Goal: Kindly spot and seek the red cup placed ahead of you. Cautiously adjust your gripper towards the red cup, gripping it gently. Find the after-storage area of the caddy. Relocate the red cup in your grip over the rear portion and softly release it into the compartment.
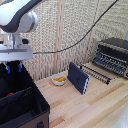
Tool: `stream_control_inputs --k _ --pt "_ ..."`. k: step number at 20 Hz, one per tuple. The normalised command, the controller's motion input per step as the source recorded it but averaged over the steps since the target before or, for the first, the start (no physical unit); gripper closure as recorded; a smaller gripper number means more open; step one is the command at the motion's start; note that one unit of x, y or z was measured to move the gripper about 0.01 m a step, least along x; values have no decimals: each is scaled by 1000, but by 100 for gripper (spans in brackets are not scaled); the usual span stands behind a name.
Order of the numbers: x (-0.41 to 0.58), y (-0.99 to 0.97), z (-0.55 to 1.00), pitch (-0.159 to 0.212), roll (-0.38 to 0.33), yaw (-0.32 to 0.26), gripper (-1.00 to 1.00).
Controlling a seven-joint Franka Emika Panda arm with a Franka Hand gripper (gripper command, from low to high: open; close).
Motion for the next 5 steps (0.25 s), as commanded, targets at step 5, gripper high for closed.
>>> stream_control_inputs --k 5 --pt "183 -76 537 -40 -15 263 -100"
